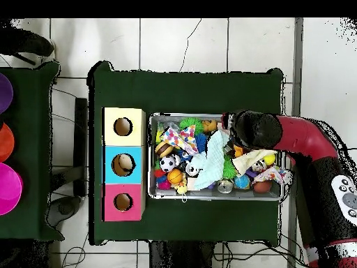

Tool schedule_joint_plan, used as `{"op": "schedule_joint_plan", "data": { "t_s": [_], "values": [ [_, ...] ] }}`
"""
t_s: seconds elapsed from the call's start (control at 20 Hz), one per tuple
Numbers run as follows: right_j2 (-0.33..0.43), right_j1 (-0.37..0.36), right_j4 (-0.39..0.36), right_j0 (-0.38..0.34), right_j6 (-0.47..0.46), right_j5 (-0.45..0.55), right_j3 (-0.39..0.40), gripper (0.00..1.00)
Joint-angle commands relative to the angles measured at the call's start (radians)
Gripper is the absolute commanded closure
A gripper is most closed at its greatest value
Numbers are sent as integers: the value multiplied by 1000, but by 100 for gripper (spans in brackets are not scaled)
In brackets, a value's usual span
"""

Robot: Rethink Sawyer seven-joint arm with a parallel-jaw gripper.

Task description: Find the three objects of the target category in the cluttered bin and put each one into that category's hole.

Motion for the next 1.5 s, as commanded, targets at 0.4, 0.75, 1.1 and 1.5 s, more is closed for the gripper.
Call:
{"op": "schedule_joint_plan", "data": {
  "t_s": [0.4,0.75,1.1,1.5],
  "values": [
    [37,24,-75,-8,-121,-15,75,0],
    [34,15,-82,-4,-111,-18,86,0],
    [34,17,-85,-3,-112,-16,78,0],
    [31,15,-91,0,-102,-31,88,0]
  ]
}}
